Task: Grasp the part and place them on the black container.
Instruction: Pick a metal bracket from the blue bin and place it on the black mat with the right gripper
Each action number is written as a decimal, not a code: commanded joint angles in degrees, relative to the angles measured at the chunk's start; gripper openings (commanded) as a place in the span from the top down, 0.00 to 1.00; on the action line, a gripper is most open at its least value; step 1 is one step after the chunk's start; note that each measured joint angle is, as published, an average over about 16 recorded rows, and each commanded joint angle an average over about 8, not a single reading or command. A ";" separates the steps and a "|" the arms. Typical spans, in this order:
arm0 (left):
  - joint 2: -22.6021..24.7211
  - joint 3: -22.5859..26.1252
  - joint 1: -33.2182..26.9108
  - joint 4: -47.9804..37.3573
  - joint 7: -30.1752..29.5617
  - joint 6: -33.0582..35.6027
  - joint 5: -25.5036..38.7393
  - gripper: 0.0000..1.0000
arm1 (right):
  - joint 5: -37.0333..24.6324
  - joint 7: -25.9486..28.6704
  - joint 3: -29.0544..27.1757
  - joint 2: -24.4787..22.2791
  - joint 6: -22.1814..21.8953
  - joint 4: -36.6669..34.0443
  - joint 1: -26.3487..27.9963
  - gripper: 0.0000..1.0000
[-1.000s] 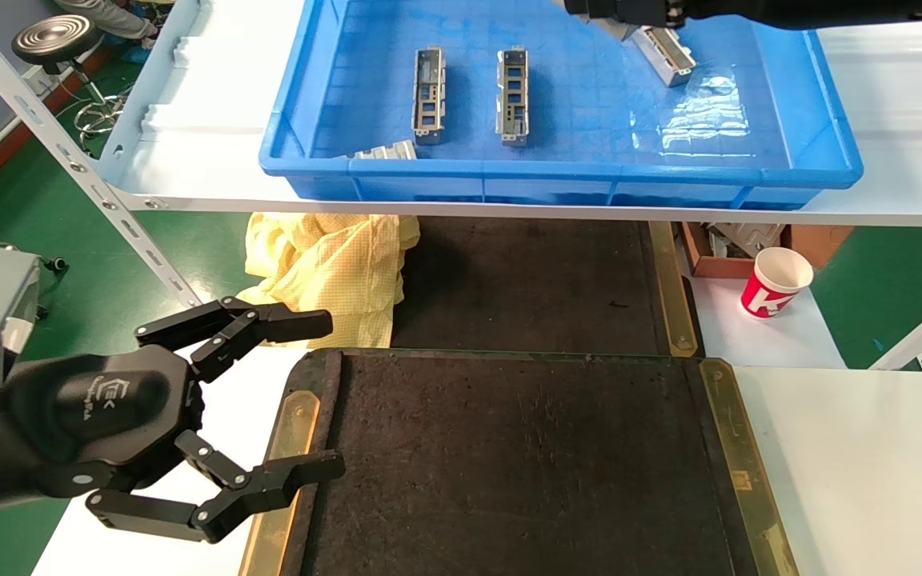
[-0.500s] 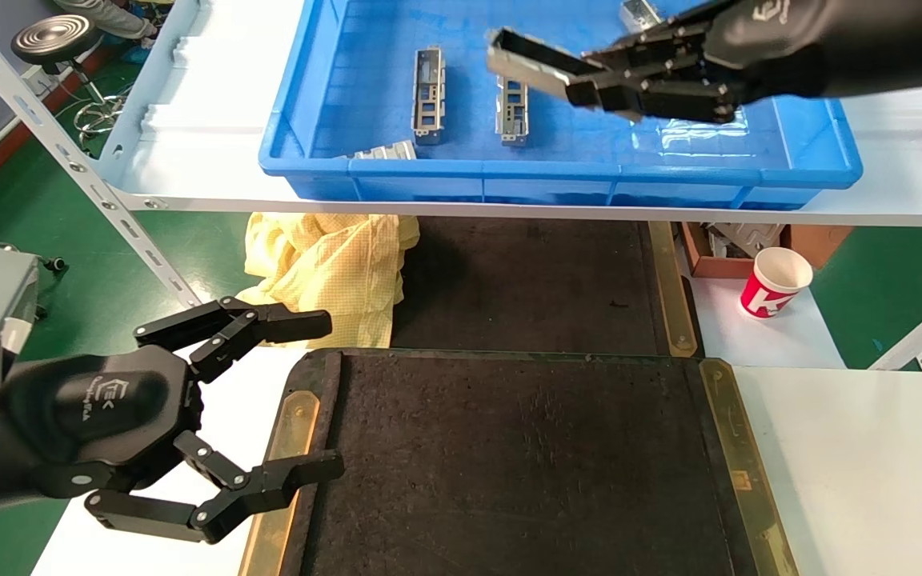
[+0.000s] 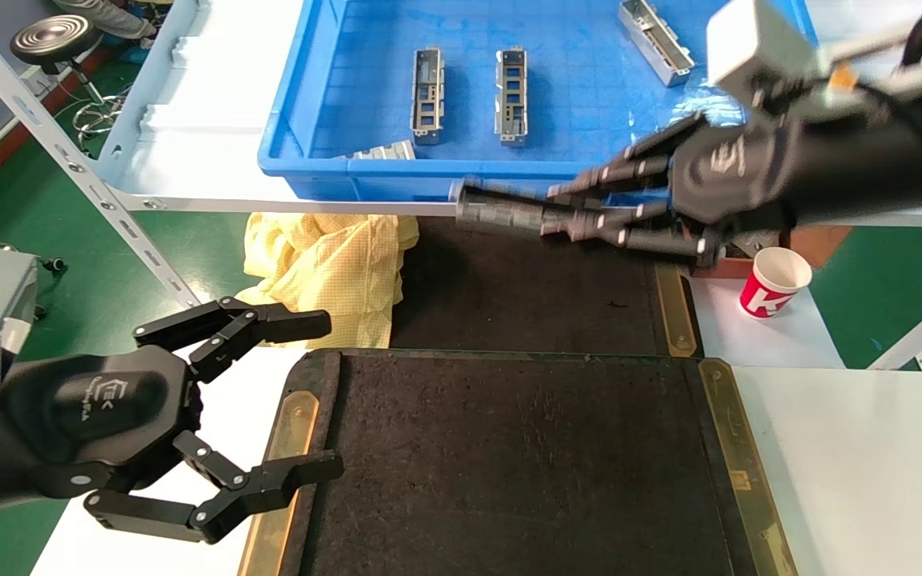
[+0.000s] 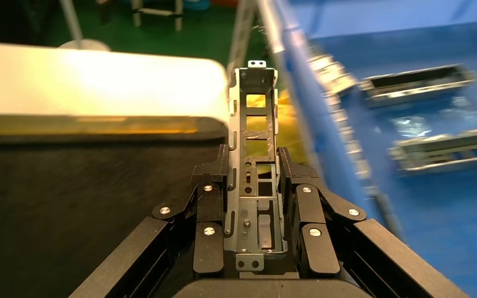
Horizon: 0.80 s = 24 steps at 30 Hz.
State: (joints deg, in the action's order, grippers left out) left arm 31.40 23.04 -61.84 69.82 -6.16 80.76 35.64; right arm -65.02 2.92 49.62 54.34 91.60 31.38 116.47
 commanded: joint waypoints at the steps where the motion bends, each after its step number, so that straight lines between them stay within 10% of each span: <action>1: 0.00 0.00 0.00 0.00 0.00 0.00 0.00 0.00 | 2.24 0.89 2.28 -1.26 -0.08 3.15 -0.92 1.00; 24: 0.00 0.00 0.00 0.00 0.00 0.00 0.00 0.00 | 1.89 -12.30 7.54 7.76 -7.75 -3.37 -7.53 1.00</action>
State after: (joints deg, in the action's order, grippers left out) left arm 31.40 23.04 -61.84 69.82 -6.16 80.76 35.64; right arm -63.18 -9.31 57.21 62.08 83.99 28.17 108.93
